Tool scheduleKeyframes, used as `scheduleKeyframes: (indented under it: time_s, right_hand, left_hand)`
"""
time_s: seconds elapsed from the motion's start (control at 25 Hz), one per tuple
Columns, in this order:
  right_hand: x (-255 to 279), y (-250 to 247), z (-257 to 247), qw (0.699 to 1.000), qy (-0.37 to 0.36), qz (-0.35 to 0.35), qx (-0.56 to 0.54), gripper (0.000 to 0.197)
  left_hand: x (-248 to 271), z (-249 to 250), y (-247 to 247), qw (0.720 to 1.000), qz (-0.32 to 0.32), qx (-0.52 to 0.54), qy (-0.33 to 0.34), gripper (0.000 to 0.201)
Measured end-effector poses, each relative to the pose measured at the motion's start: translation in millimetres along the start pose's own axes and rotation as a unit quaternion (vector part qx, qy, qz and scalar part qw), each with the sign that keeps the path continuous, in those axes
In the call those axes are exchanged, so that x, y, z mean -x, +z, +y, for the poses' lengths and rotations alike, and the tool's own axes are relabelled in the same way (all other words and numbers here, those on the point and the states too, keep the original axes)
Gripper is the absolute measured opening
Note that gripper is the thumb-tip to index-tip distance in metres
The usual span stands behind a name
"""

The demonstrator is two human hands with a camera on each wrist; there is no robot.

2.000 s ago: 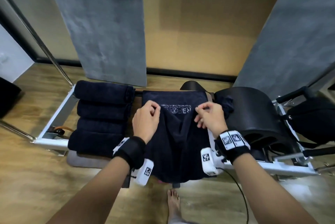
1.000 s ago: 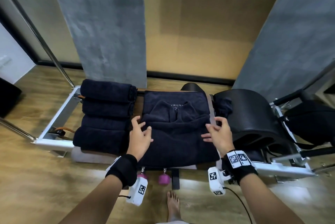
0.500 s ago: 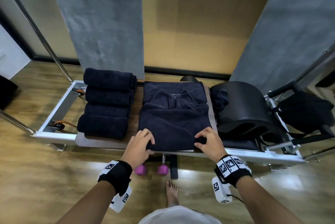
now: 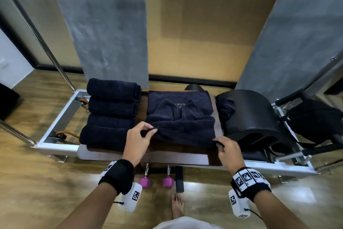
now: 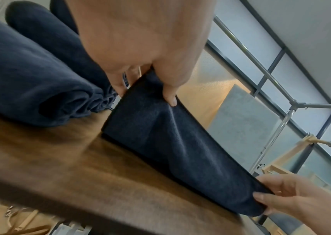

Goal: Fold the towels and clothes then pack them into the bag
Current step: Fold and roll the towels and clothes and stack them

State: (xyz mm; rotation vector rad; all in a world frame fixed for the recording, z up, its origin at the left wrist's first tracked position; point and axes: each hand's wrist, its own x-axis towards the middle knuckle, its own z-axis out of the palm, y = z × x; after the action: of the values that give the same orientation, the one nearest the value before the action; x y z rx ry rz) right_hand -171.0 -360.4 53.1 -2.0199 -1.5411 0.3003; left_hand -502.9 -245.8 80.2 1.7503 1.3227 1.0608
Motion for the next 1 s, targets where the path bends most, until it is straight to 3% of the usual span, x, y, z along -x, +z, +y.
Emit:
scheduleKeyframes:
  time_s: [0.2,0.4,0.56,0.84,1.0]
  right_hand:
    - [-74,-36,1,0.979,0.056,0.091,-0.172,0.021]
    - [-178,-47,-7,0.97,0.064,0.119,-0.201,0.009]
    - [-245,-27,-2,0.973,0.111,0.096,-0.176,0.007]
    - [-306,27,18,0.976,0.18,0.024,-0.122,0.011]
    - [-309,49,26,0.972,0.213,-0.02,-0.093,0.013]
  left_hand:
    - [-51,21,12,0.996,0.073,0.015,-0.045,0.022]
    - [-126,29,44,0.977,0.156,0.056,-0.132,0.033]
    - [-181,18,71,0.961,0.185,0.065,-0.193,0.003]
    - [-238,-21,112,0.941,0.194,-0.004,-0.277,0.014]
    - [-241,-39,127,0.942,0.18,-0.091,-0.268,0.018]
